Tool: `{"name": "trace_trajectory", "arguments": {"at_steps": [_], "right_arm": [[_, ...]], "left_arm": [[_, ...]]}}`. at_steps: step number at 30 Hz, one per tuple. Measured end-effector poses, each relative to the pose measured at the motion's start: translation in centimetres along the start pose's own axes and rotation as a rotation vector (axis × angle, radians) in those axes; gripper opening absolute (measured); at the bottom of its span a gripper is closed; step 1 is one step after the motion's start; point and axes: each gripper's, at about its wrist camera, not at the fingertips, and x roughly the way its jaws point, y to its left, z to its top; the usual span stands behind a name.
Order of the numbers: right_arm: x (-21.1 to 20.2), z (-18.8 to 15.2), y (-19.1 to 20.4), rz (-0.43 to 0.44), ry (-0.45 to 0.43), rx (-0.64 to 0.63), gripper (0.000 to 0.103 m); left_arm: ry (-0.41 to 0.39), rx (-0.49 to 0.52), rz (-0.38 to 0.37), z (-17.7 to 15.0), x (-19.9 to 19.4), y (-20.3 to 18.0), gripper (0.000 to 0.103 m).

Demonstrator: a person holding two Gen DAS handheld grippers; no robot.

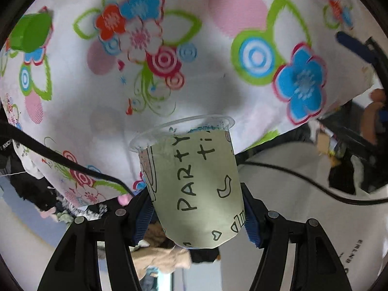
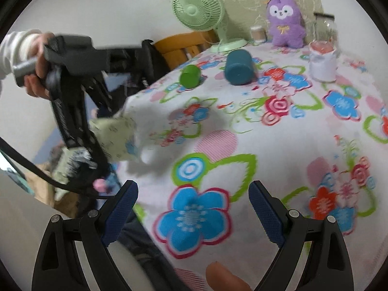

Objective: Flip cup upside down
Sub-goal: 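Rotate the held cup with the left gripper until its rim faces down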

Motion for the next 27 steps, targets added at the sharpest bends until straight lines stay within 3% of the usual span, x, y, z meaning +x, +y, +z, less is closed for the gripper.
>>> {"name": "trace_trajectory", "arguments": {"at_steps": [3,7,12,14,21,27], "right_arm": [[0.0,0.0,0.3,0.022,-0.007,0.005,0.094],[0.3,-0.2,0.3,0.025,-0.006,0.008,0.094],[0.4,-0.3,-0.3,0.017,-0.006,0.031,0.094],[0.5,-0.3,-0.5,0.012,-0.005,0.035,0.094],[1.1,0.1,-0.2,-0.013,0.009,0.02,0.094],[1.4,0.7,0.6,-0.02,0.011,-0.002,0.094]], "left_arm": [[0.062,0.018,0.015,0.7,1.1,-0.4,0.067],[0.086,0.026,0.018,2.1,1.5,-0.8,0.067],[0.074,0.012,0.012,2.9,1.3,-0.3,0.069],[0.066,0.002,0.012,3.0,1.4,-0.1,0.078],[0.038,-0.003,0.012,3.1,1.0,0.3,0.089],[-0.039,-0.009,0.007,2.4,-0.6,0.7,0.095]]}}
